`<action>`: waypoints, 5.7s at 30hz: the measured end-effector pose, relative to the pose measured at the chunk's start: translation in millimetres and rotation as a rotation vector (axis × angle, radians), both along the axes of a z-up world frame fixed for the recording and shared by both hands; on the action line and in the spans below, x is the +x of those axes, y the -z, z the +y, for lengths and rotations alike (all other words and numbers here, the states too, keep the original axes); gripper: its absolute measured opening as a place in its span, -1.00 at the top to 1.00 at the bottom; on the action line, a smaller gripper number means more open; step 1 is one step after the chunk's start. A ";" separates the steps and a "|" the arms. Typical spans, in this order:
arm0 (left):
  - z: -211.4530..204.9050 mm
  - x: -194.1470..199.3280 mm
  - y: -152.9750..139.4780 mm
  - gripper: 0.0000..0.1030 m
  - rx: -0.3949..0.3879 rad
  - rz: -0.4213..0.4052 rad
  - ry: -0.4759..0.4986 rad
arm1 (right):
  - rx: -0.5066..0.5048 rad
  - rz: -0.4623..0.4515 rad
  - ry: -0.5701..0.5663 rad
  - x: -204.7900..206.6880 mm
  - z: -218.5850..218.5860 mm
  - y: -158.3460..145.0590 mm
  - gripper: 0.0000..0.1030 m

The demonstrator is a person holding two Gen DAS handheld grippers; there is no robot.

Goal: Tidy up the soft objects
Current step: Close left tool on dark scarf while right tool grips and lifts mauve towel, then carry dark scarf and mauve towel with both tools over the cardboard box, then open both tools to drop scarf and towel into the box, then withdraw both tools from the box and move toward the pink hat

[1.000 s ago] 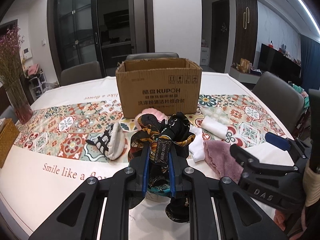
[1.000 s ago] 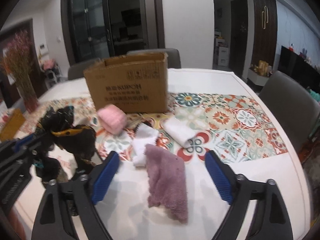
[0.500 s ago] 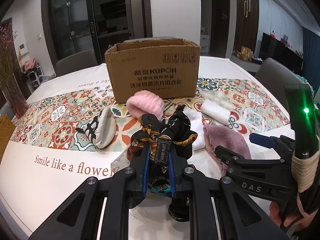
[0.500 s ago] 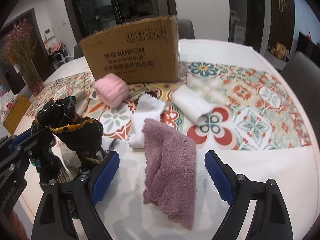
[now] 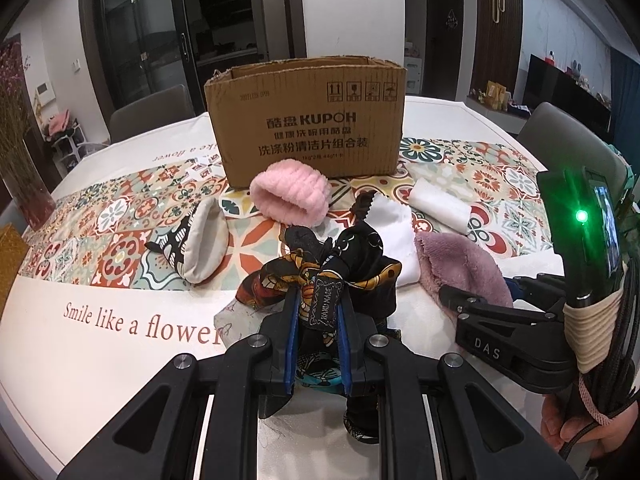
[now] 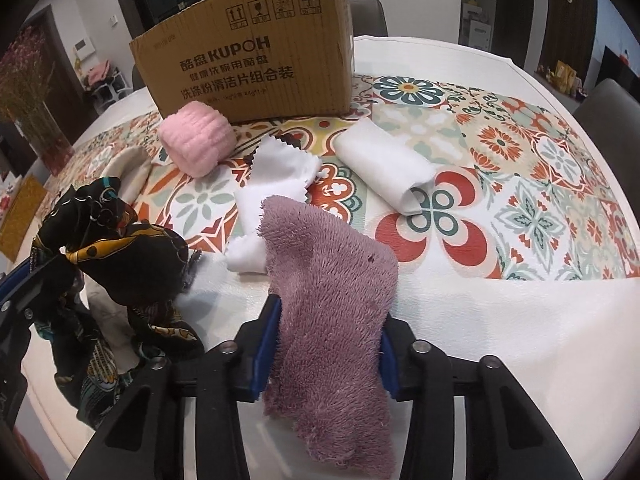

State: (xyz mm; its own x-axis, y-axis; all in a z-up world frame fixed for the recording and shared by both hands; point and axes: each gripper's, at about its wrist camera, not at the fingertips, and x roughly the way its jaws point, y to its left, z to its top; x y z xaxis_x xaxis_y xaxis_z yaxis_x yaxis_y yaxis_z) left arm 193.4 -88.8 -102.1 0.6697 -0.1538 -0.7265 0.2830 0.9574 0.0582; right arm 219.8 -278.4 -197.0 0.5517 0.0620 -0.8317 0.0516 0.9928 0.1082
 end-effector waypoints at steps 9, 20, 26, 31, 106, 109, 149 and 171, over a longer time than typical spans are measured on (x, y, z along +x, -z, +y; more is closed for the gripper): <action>2.2 -2.7 -0.9 0.65 -0.028 0.012 0.002 | 0.032 -0.019 -0.007 -7.8 -2.9 -12.2 0.66; 8.5 -13.6 -22.7 0.65 -0.069 -0.038 0.008 | 0.014 -0.111 0.010 -29.7 -1.2 -51.9 0.67; 13.8 -20.3 -47.7 0.65 -0.078 -0.113 0.015 | 0.005 -0.191 0.003 -39.4 4.7 -83.7 0.67; 21.9 -23.5 -70.7 0.65 -0.071 -0.193 0.012 | 0.005 -0.258 -0.008 -41.6 12.4 -108.1 0.67; -22.7 300.1 -124.3 0.65 -0.098 -0.029 0.067 | 0.044 -0.129 -0.067 266.4 -0.9 -168.0 0.64; -28.3 309.1 -112.2 0.55 -0.092 0.024 0.074 | 0.057 -0.089 -0.068 273.6 -4.5 -156.8 0.61; 23.3 184.5 -180.6 -0.60 0.071 -0.159 -0.081 | 0.002 -0.237 -0.036 165.5 14.7 -221.8 -0.08; 57.5 87.5 -162.4 -0.68 0.090 -0.151 -0.092 | -0.018 -0.231 -0.070 82.6 46.9 -204.3 -0.08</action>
